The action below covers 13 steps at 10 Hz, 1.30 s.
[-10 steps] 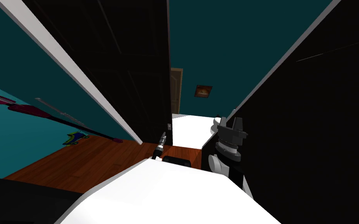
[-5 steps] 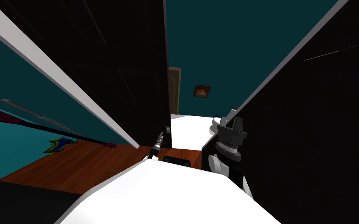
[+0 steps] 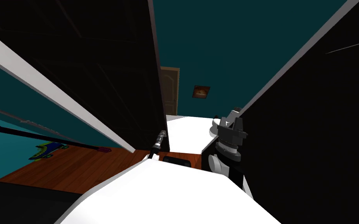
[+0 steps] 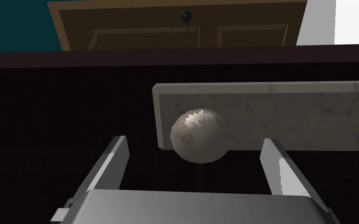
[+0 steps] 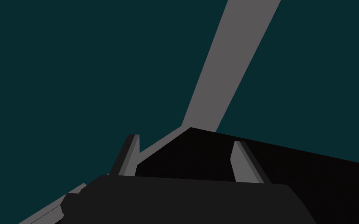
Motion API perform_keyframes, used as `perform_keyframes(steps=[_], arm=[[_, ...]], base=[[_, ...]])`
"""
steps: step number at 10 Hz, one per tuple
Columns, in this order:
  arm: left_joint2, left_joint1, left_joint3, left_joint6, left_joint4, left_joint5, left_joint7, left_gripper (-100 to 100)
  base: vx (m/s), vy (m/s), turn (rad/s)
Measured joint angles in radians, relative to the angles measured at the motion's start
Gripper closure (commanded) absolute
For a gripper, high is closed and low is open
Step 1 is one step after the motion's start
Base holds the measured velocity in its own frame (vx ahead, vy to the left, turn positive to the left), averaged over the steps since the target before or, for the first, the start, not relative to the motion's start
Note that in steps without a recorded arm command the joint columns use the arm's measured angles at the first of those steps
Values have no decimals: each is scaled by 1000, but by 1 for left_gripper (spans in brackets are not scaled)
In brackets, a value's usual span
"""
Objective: Pull the door open
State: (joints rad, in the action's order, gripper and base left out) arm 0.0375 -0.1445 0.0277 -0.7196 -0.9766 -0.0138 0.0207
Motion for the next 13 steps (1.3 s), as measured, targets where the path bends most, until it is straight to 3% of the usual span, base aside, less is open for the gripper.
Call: perform_keyframes(steps=[1, 7, 13], arm=[[-1, -1, 0, -2, -1, 0, 0, 100], [-2, 0, -2, 2, 1, 1, 0, 100], [71, 27, -16, -23, 46, -2, 66, 100]], base=[[-20, -1, 9], [-24, 16, -43], [-174, 45, -212]])
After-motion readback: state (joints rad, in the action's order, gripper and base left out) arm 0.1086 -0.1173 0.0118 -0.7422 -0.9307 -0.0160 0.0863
